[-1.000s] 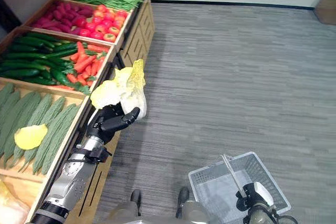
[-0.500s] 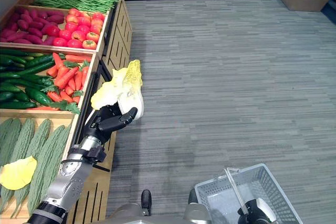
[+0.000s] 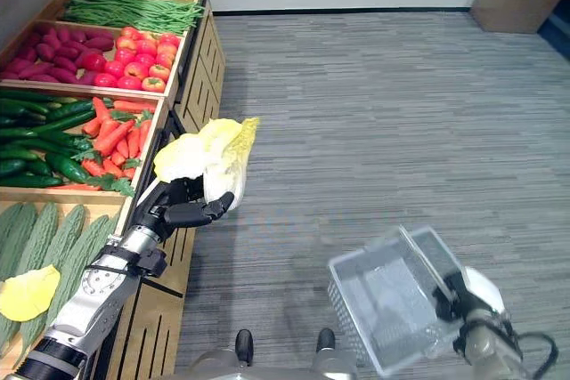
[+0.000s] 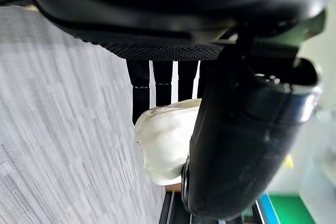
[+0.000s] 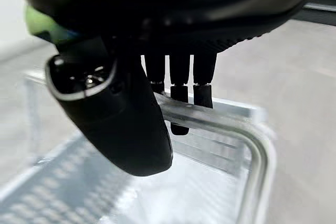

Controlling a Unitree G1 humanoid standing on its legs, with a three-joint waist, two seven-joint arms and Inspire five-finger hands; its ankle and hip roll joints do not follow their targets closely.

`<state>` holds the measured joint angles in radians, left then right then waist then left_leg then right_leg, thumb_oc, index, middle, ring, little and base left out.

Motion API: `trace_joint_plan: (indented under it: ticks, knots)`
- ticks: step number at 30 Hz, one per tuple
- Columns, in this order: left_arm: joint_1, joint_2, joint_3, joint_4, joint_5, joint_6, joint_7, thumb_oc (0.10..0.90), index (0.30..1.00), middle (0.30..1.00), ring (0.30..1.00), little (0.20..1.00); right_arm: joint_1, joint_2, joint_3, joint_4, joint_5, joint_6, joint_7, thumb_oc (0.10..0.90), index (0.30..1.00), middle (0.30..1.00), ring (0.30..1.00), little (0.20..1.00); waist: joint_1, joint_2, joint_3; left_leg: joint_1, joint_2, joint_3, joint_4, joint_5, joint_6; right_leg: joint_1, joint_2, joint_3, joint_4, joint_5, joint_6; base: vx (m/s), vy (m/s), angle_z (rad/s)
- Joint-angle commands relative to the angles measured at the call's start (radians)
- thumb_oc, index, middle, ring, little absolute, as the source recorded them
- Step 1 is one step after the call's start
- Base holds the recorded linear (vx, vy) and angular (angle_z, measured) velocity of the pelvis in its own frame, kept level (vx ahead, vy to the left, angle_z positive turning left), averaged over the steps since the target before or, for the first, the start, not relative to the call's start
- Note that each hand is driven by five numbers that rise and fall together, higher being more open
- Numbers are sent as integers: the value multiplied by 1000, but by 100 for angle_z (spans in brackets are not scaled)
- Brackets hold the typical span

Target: Get the vegetables into the basket

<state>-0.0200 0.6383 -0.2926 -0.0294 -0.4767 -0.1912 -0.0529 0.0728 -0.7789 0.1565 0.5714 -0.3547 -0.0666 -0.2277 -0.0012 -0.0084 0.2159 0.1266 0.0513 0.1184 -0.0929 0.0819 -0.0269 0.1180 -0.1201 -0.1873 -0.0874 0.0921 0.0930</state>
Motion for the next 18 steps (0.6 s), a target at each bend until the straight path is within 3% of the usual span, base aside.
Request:
trace_joint_plan:
  ticks: [1,5,11,15,17,18]
  knots:
    - [-164,10,-29,-132,72,-133,-22,400,300,300,300,300,-188,-121,11,-40,-28,-89,-77,400,300,300,300,300,19,-39,-62,13,76,18,6,-82,-81,42,-54,-31,19,-82,81,-4,-14,-5]
    - [-249,39,-100,-154,161,-154,-4,400,300,300,300,300,-304,-163,80,-119,-43,-107,-77,400,300,300,300,300,16,-35,-68,19,80,24,6,-85,-86,50,-50,-28,8,-81,81,0,-3,-1]
    - [-385,98,-232,-185,242,-183,0,400,300,300,300,300,-471,-204,218,-95,-74,-109,-73,400,300,300,300,300,17,-31,-75,26,84,32,6,-88,-90,58,-49,-29,1,-81,83,0,0,0]
    - [-481,138,-327,-204,301,-205,12,400,300,300,300,300,-583,-194,312,-24,-73,-107,-74,400,300,300,300,300,17,-28,-79,34,84,36,6,-91,-93,63,-49,-30,0,-80,86,0,0,0]
    - [-585,186,-422,-231,436,-239,54,400,300,300,300,300,-670,-165,366,8,-41,-111,-83,400,300,300,300,300,15,-21,-81,37,83,40,6,-94,-95,64,-51,-27,0,-80,90,0,10,-2]
    - [-588,186,-424,-229,439,-240,57,400,300,300,300,300,-672,-163,367,11,-41,-112,-84,400,300,300,300,300,15,-22,-79,38,83,40,6,-94,-95,64,-51,-27,0,-80,90,-5,19,-5]
